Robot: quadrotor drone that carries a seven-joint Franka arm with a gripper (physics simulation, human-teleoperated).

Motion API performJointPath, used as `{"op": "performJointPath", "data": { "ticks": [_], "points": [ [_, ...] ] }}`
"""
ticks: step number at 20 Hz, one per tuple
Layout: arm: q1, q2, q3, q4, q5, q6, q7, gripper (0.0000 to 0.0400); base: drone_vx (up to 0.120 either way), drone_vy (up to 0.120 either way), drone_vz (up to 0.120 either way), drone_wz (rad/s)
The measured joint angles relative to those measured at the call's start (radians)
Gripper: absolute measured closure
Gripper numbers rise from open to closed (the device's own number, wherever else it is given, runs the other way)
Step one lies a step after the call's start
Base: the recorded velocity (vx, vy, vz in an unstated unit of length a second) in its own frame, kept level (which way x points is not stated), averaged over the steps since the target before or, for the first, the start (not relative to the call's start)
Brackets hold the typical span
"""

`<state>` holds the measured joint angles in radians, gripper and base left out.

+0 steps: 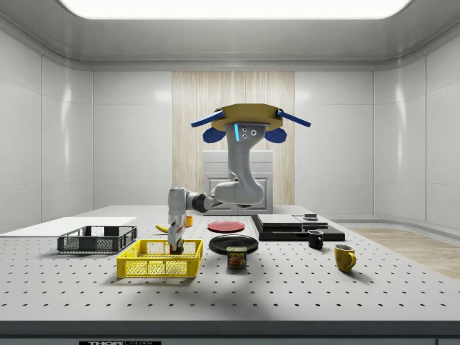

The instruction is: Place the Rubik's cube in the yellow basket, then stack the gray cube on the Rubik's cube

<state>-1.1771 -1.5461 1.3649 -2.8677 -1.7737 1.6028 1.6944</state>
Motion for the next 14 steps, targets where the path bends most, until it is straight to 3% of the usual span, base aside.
{"op": "performJointPath", "data": {
  "ticks": [14],
  "points": [
    [-0.025, -0.004, -0.154, 0.038, -0.145, 0.057, 0.001, 0.0075, 0.000, 0.000, 0.000, 0.000]
  ]
}}
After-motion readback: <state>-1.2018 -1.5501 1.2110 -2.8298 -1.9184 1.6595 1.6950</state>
